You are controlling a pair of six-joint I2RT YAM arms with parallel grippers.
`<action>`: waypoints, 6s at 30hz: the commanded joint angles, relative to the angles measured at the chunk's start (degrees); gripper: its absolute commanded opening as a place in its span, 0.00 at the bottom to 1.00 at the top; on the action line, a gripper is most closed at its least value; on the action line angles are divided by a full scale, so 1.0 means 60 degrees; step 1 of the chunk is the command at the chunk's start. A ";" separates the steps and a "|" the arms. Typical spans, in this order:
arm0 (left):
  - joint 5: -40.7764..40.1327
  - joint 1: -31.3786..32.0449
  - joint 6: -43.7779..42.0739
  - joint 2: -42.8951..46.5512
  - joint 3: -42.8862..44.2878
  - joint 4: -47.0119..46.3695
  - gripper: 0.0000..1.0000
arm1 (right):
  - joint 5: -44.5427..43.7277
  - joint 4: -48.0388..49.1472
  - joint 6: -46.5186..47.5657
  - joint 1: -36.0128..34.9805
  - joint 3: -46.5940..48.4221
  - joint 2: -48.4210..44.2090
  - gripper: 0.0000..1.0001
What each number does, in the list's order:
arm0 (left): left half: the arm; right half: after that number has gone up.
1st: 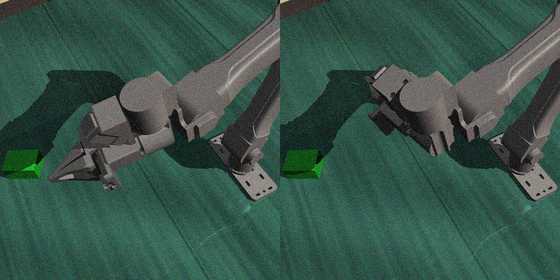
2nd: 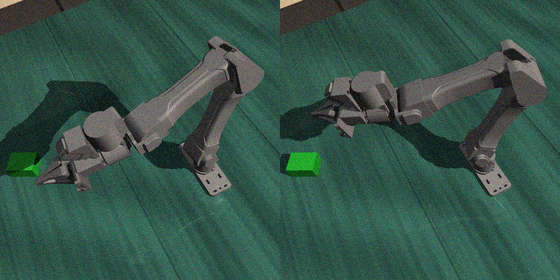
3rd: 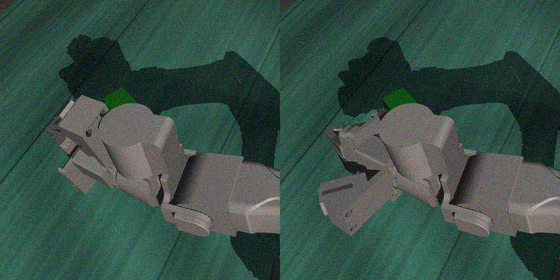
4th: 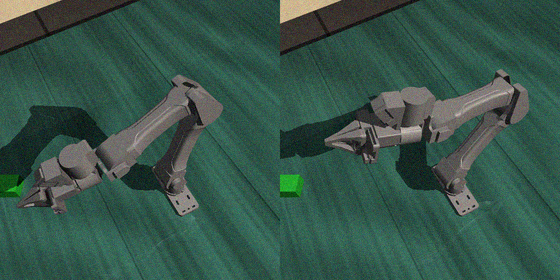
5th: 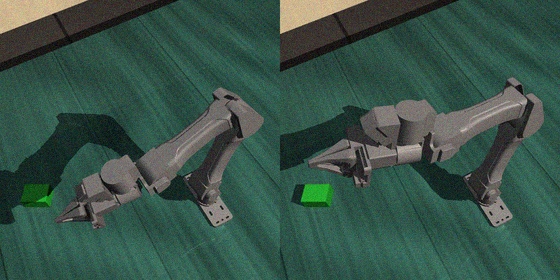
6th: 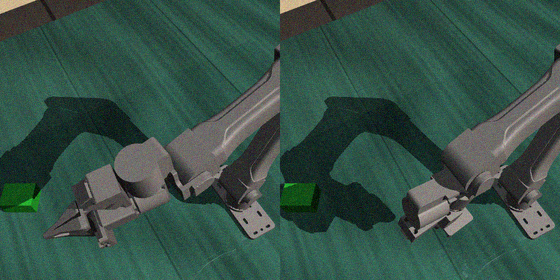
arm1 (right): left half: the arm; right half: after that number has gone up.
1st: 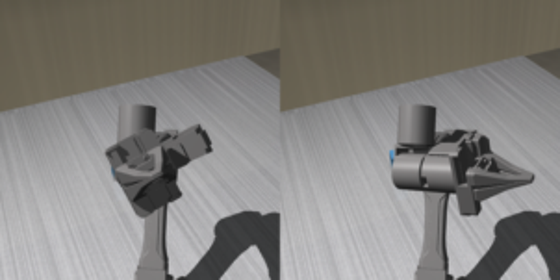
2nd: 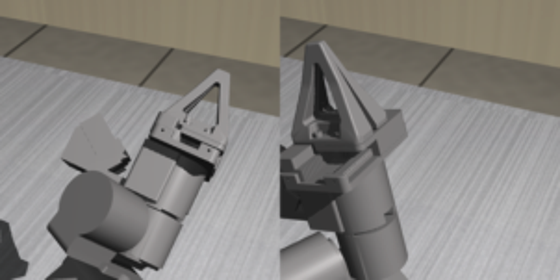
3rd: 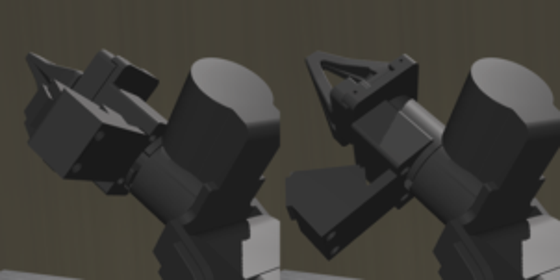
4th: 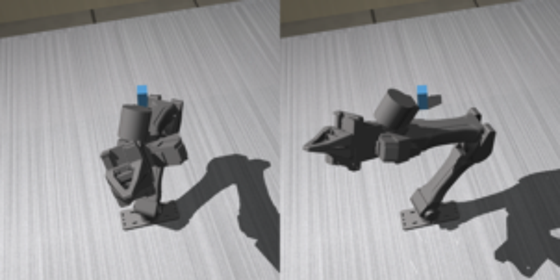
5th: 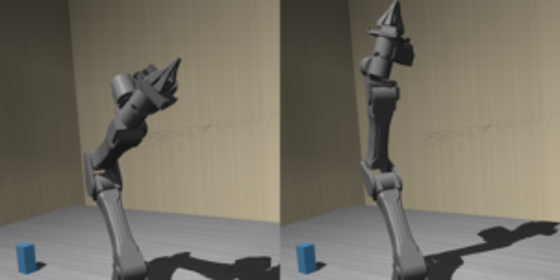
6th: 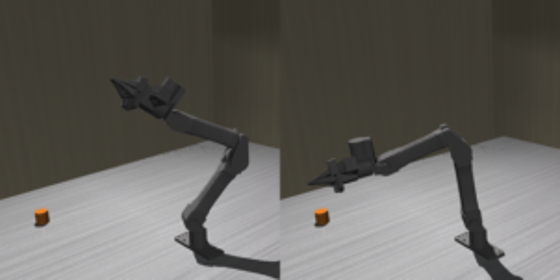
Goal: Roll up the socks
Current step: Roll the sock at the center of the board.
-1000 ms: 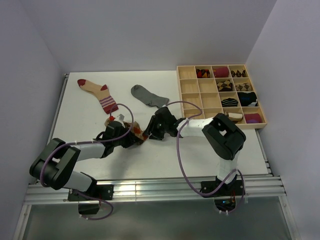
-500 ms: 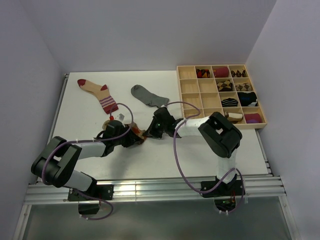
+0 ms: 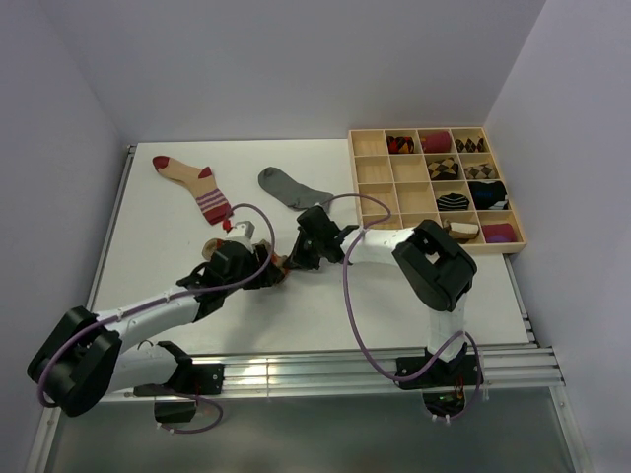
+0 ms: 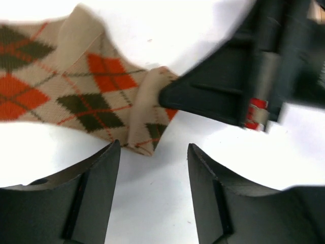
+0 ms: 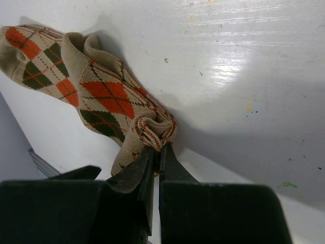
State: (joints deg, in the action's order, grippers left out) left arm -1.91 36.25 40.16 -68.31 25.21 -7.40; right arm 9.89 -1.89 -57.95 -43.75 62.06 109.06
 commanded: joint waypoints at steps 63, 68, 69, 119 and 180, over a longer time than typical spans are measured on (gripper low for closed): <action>0.0390 0.0537 -0.2080 -0.2545 0.0676 -0.1477 0.01 | -0.0563 0.1061 -0.0140 0.0846 -0.1275 -0.2516 0.61; 0.2191 -0.0473 -0.1363 -0.3172 0.1041 -0.1184 0.01 | -0.0565 0.1252 -0.0243 0.0860 -0.1496 -0.2444 0.69; 0.2469 -0.0577 -0.1246 -0.3305 0.1086 -0.1198 0.01 | -0.0463 0.1398 -0.0243 0.0846 -0.1496 -0.2385 0.71; 0.5182 -0.3068 0.1612 -0.5358 0.0515 -0.2386 0.05 | 0.0007 0.2074 -0.0068 0.0421 -0.0749 0.0194 0.01; -0.2379 0.1957 -0.3193 -0.3058 0.0442 -0.2721 0.01 | 0.0256 0.0080 0.0123 0.0260 0.0247 -0.0553 0.07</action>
State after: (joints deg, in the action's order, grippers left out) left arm -18.70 48.18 19.00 -86.85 29.21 -23.62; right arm 10.37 -1.69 -57.54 -41.63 63.33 109.51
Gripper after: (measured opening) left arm 0.059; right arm 0.225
